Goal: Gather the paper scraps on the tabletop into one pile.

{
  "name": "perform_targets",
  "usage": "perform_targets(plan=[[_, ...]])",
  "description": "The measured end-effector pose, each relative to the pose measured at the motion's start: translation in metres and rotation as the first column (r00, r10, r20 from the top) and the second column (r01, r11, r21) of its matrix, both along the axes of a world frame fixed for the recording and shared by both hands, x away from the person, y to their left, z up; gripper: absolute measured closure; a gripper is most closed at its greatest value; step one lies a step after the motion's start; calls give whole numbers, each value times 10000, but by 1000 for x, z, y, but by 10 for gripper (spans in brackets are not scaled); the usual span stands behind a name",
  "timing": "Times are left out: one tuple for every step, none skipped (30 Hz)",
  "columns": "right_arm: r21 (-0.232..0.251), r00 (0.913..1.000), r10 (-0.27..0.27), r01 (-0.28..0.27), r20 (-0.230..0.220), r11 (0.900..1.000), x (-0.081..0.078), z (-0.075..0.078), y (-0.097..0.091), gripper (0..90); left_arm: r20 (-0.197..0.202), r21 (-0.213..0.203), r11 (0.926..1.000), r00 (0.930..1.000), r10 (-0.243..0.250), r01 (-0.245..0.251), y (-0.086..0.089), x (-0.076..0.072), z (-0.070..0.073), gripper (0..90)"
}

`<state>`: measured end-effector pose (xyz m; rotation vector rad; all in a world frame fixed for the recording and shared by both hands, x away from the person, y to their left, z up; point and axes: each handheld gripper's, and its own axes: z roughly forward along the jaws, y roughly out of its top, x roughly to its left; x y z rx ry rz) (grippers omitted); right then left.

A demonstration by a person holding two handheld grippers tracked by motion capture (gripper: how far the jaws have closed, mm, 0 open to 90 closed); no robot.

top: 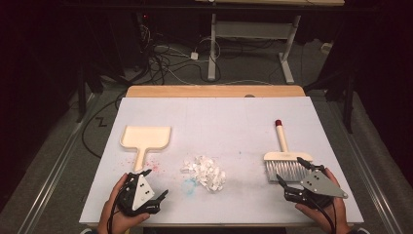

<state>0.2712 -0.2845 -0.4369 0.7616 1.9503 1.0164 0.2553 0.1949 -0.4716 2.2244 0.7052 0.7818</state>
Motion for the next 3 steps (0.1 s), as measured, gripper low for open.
perform_targets(plan=[[43, 10000, 17, -17, -13, 10000, 0, 0, 0, 205, 3, 22, 10000, 10000, 5, -5, 0, 0, 0, 178], [80, 10000, -34, 34, 8, 10000, 0, 1, 0, 205, -2, 20, 10000, 10000, 6, -6, 0, 0, 0, 178], [95, 10000, -34, 34, 18, 9999, 0, 1, 0, 205, 5, 23, 10000, 10000, 27, -27, -1, 1, 0, 178]])
